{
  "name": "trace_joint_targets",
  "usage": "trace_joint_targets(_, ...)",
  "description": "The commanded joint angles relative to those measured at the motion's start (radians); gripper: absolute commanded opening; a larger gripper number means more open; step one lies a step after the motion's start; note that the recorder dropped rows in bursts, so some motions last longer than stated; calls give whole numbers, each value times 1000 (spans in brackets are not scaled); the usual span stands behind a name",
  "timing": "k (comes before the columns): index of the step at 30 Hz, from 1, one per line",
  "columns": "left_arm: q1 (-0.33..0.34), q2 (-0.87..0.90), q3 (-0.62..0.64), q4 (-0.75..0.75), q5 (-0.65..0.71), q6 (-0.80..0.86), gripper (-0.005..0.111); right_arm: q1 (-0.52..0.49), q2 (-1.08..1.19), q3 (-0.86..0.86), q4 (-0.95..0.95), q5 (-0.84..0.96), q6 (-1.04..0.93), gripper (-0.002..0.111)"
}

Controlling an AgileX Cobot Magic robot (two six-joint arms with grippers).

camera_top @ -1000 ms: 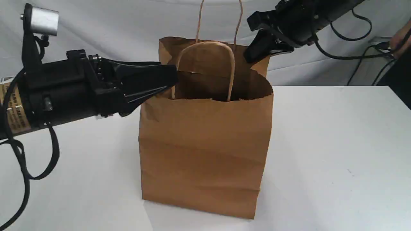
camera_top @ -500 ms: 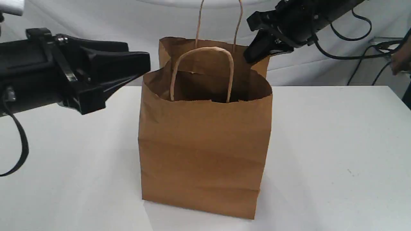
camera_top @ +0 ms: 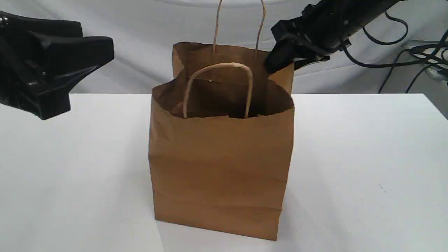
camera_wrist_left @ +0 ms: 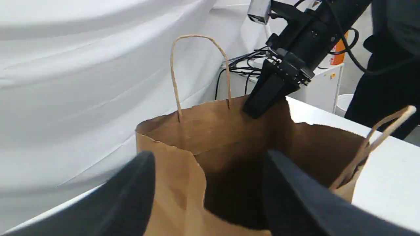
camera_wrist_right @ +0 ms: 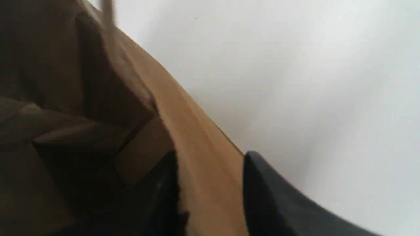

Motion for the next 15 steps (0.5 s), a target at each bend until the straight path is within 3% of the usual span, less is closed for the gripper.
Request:
trace_joint_targets(1, 3, -5, 5, 10, 10, -22, 52, -8, -4, 5, -12, 2, -2, 51)
trace_joint_targets(15, 3, -5, 5, 10, 10, -30, 52, -9, -86, 5, -1, 2, -2, 54)
